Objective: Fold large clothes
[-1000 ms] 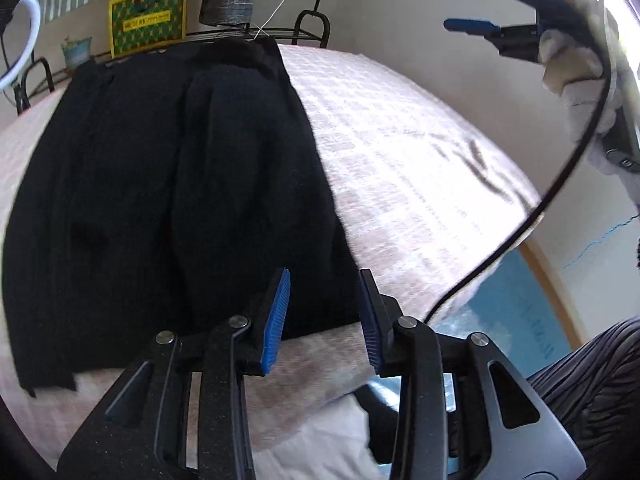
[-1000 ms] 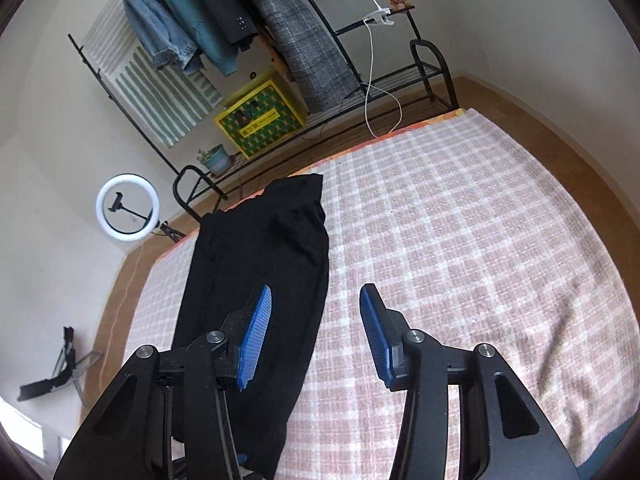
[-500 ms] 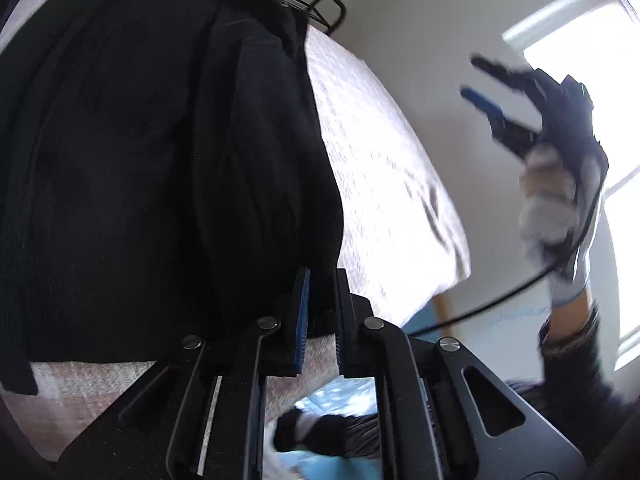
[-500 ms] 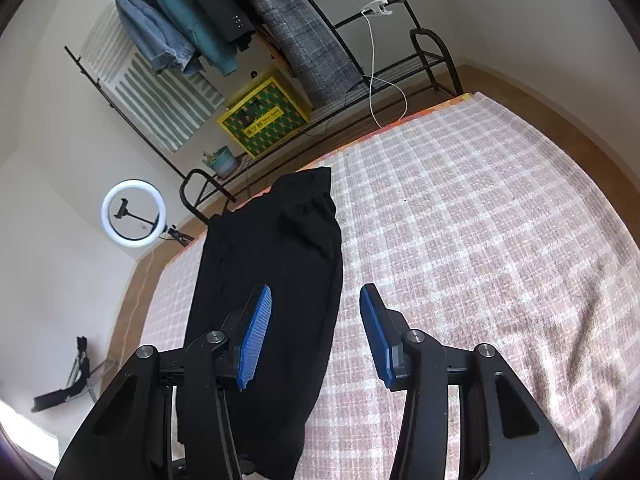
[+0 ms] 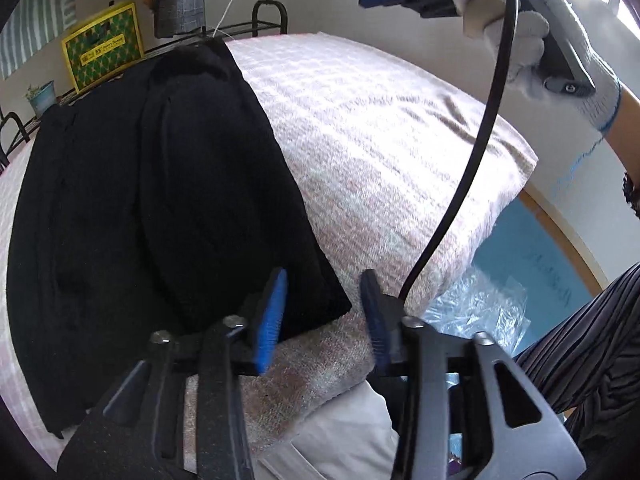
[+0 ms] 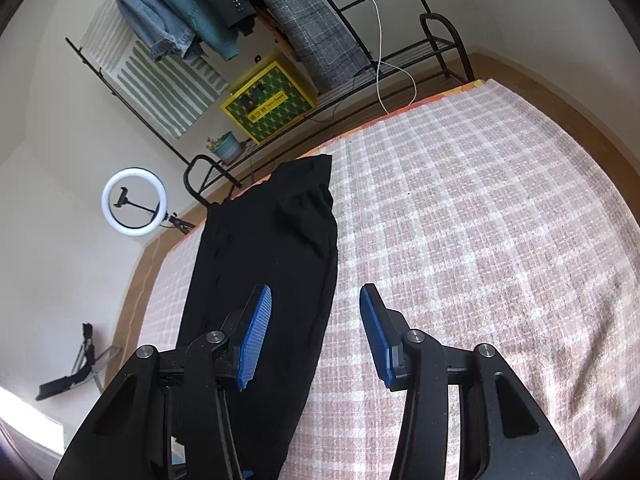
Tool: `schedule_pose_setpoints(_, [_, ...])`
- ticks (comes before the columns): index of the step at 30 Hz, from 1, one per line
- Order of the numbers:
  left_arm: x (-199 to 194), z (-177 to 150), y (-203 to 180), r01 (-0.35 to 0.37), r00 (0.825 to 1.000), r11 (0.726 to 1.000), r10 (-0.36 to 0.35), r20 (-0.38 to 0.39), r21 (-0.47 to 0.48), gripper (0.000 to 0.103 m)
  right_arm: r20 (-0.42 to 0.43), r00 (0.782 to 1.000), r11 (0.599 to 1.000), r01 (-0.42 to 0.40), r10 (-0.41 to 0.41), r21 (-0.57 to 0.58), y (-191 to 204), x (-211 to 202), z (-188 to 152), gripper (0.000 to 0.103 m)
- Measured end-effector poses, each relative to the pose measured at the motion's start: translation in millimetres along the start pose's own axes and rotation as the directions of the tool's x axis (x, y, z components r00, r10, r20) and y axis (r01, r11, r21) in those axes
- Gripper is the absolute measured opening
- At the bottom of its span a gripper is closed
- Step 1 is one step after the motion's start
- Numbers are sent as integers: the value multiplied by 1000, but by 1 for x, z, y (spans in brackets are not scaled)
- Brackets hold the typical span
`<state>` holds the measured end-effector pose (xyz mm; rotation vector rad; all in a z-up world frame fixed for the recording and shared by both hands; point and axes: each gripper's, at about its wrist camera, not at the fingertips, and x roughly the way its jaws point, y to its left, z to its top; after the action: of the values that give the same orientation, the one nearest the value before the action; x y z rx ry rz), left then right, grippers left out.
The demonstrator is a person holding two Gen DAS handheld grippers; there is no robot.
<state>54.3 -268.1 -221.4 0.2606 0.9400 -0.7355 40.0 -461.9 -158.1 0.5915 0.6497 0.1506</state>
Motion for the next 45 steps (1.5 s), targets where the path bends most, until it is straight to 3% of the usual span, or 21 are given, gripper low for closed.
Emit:
schedule_pose_setpoints(6, [11,-7,-1,-66,998,997,66,-3,37,45,39,999,998,16,-18,61,-26,-12,9,45])
schedule_pose_setpoints(7, [10,-7,-4,-81,997,995,81,5,53,41,40,999,997,12,-15,73,-29,-11,10,45])
schedule_pose_setpoints(8, [12,-5,-5,-106,994,992,106,17,69,27,38,999,996,9,-12,84,-31,-9,11,45])
schedule_pose_setpoints(10, [13,-4,-4,-128,991,989,126,42,74,15,27,1000,995,6,-9,96,-32,1,14,45])
schedule_pose_setpoints(14, [5,-1,24,-3,999,994,8,45,-112,9,0,1000,994,-15,15,105,-31,28,22,45])
schedule_pose_setpoints(16, [-4,0,41,75,995,969,-59,75,-237,8,-22,1000,994,-16,18,108,-31,49,27,47])
schedule_pose_setpoints(19, [-22,0,61,137,986,927,-92,141,-348,8,-55,998,994,17,-11,107,-31,92,35,49])
schedule_pose_setpoints(25, [-36,0,68,166,978,905,-99,185,-391,8,-101,994,986,-11,29,167,-34,173,38,49])
schedule_pose_setpoints(28, [-34,-3,70,182,975,895,-112,189,-407,8,-118,993,989,15,2,145,-28,196,39,51])
schedule_pose_setpoints(31, [-33,-8,71,193,975,887,-124,186,-419,8,-90,996,990,-15,27,139,-20,207,43,51])
schedule_pose_setpoints(33, [-29,-11,70,199,975,887,-135,177,-417,8,-89,996,992,-5,17,130,-13,217,45,46])
schedule_pose_setpoints(36, [-18,-5,80,206,975,886,-149,165,-416,8,-116,993,995,16,-4,103,-4,229,46,6])
schedule_pose_setpoints(45, [-9,-12,112,297,953,808,-214,215,-509,8,-90,980,983,182,-179,25,43,220,63,6])
